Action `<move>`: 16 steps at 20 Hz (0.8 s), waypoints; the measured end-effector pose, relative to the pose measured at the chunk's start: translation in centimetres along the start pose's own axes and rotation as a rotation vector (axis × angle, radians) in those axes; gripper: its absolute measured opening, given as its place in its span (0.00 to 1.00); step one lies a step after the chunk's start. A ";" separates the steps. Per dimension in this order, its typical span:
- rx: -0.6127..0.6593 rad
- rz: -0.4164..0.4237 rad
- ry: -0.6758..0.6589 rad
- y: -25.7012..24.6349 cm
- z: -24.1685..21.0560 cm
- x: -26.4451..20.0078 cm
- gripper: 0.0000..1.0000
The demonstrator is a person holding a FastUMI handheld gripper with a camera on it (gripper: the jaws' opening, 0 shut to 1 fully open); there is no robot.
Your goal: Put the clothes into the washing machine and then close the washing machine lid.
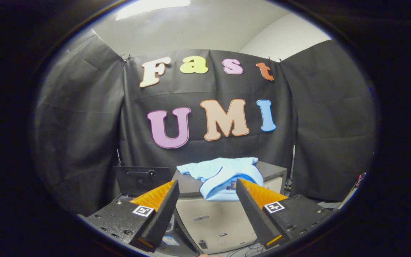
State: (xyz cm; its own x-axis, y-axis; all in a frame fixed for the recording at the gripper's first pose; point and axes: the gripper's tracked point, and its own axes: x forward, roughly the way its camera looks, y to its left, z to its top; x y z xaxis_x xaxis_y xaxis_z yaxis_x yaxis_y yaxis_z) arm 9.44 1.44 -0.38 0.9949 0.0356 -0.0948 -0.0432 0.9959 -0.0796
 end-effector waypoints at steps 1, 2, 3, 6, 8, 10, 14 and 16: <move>0.003 -0.002 -0.002 -0.2 0.5 0.5 0.97; 0.006 -0.004 -0.007 -0.4 0.8 1.0 0.97; 0.008 -0.006 -0.014 -0.5 1.3 1.5 0.97; 0.020 -0.019 0.000 -0.8 1.4 3.1 0.97; 0.007 -0.011 0.022 -0.4 1.4 4.2 0.96; -0.008 -0.005 0.042 -0.1 1.4 5.2 0.97; -0.015 0.021 0.093 0.8 1.4 8.4 0.97; -0.025 0.030 0.130 1.0 0.8 10.0 0.97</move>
State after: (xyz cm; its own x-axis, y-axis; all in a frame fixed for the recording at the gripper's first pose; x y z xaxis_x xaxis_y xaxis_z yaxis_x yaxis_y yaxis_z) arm 19.38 2.82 -0.59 0.9730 0.0532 -0.2247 -0.0771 0.9921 -0.0992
